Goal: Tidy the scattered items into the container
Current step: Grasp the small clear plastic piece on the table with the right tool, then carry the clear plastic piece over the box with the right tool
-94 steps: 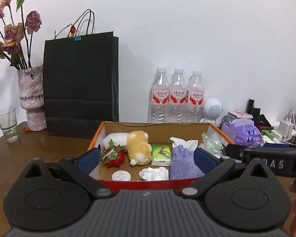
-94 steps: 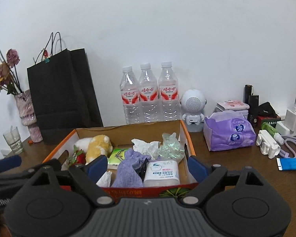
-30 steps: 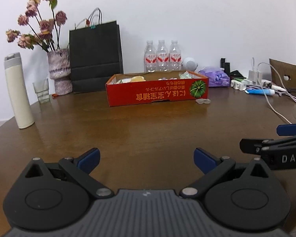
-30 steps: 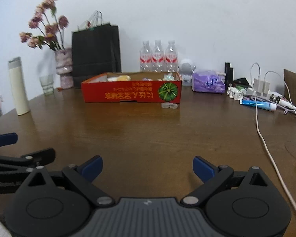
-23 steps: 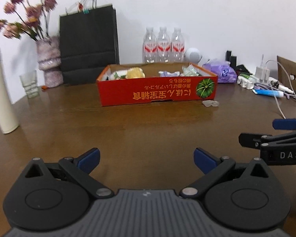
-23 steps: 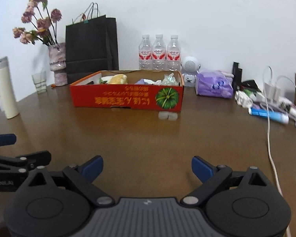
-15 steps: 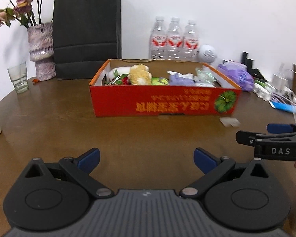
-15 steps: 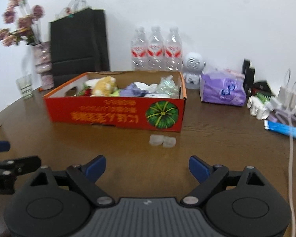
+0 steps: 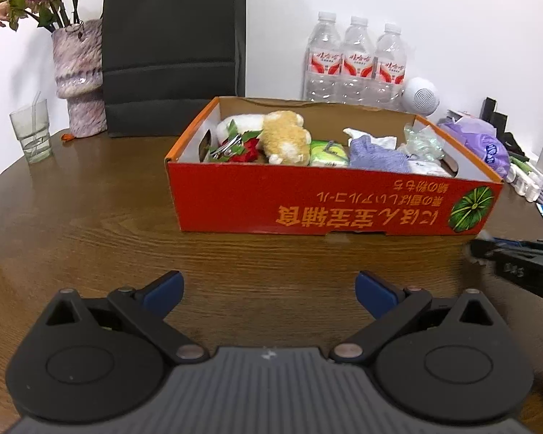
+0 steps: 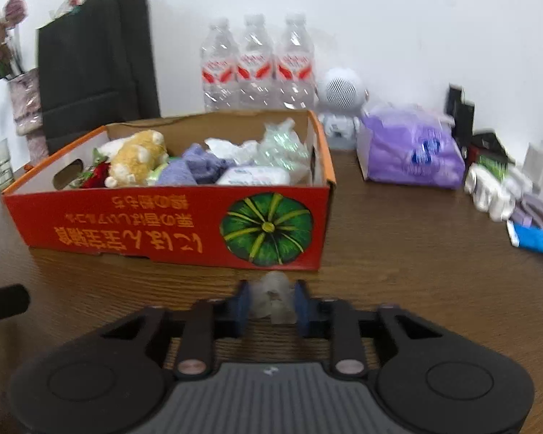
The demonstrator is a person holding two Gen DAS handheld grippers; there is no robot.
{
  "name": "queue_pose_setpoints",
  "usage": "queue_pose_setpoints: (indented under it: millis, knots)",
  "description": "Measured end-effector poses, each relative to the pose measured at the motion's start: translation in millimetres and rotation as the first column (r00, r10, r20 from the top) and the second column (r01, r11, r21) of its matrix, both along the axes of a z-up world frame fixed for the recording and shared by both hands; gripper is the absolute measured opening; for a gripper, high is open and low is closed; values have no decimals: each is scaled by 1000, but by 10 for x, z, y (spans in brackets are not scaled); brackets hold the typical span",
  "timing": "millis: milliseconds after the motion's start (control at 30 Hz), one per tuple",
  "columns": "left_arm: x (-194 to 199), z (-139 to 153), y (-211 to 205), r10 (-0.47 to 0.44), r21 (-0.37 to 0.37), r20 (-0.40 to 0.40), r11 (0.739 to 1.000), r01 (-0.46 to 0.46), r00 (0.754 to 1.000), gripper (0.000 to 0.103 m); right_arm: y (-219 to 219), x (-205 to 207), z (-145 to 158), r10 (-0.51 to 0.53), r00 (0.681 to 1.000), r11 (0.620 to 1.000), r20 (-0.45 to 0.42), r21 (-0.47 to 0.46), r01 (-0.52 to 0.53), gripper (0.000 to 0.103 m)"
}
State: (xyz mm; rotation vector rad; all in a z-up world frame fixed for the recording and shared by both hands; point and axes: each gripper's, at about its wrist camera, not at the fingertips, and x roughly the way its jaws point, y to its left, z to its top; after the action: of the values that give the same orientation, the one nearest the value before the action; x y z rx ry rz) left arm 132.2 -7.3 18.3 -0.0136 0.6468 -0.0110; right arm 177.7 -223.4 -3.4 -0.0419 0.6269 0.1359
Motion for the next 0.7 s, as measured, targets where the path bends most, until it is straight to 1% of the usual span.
queue_pose_setpoints:
  millis: [100, 167, 267, 367, 533, 700]
  knots:
    - [-76, 46, -20, -18, -3, 27, 1000, 18, 999, 103, 48, -55, 28, 29, 1000, 1000, 1, 1, -29, 4]
    - [-156, 97, -36, -25, 5, 53, 1000, 25, 998, 103, 74, -120, 56, 29, 1000, 1000, 7, -4, -29, 4]
    - [-321, 172, -57, -27, 19, 79, 999, 26, 997, 103, 73, -322, 182, 37, 999, 999, 39, 28, -38, 4]
    - [-522, 285, -77, -21, 18, 107, 1000, 19, 994, 103, 86, -640, 367, 49, 994, 997, 101, 46, -54, 4]
    - [-981, 463, -127, -16, 20, 188, 1000, 13, 982, 103, 87, -1187, 620, 84, 979, 992, 185, 77, -100, 4]
    - [-1499, 480, -180, -36, 51, 250, 998, 24, 967, 103, 57, -1774, 688, 98, 961, 989, 257, 83, -123, 4]
